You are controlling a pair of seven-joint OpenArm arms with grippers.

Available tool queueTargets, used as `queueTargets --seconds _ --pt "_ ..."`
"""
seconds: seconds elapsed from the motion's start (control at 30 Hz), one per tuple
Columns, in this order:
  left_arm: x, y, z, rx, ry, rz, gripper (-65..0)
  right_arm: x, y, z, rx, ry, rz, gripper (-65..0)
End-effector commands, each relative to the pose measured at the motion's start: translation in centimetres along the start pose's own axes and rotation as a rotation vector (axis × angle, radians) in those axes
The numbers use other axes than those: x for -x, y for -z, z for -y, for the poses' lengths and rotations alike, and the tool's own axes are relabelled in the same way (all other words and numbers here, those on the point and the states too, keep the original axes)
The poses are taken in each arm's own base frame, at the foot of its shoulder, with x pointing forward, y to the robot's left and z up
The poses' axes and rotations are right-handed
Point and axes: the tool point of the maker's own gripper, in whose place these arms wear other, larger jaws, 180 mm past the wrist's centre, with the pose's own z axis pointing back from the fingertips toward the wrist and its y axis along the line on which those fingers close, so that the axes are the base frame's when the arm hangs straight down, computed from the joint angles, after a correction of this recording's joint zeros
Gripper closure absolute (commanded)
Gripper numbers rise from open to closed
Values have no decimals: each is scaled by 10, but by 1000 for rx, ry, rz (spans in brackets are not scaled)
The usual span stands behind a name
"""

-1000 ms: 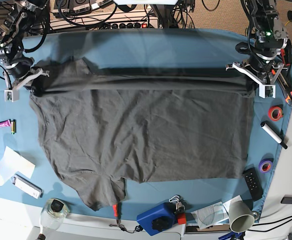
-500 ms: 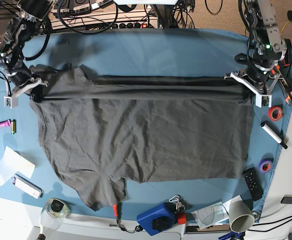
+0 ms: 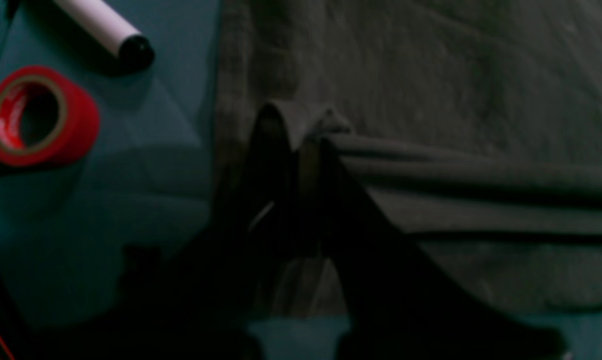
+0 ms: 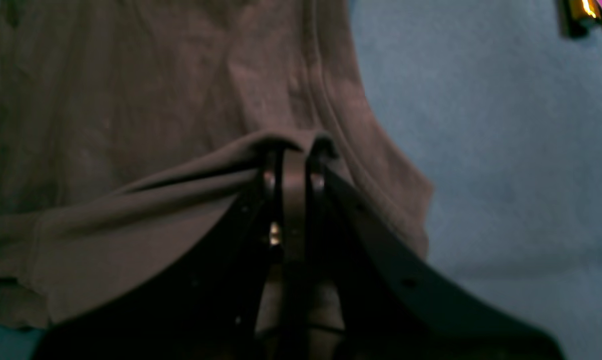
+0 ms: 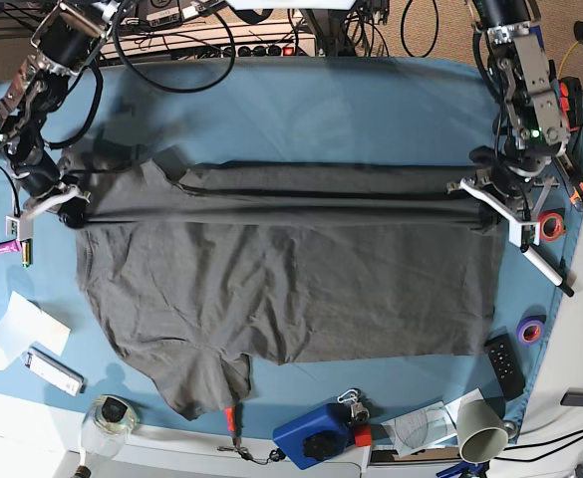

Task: Fold the T-shirt properly
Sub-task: 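Carry both held corners over the shirt toward the hem and lower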

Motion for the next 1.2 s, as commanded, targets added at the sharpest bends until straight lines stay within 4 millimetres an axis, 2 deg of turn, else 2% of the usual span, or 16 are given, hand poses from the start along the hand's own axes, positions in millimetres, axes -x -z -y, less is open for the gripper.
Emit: queueTargets --seconds 0.0,0.27,0.47,0.67,0.9,1.17 --pt "-19 0 -6 -18 9 55 0 -28 -5 5 8 -23 72 0" --pt "-33 3 -10 -23 20 72 0 -49 -1 2 -7 -25 110 0" --pt "-37 2 -16 -34 36 76 0 -54 5 -3 -6 -56 108 0" --pt "-45 3 -9 1 42 96 0 -55 22 -17 36 -150 68 0" --pt "-53 4 -5 16 55 114 0 -73 26 -19 67 -160 97 0" --pt "-43 26 -2 66 4 65 0 -59 38 -11 59 -110 79 0"
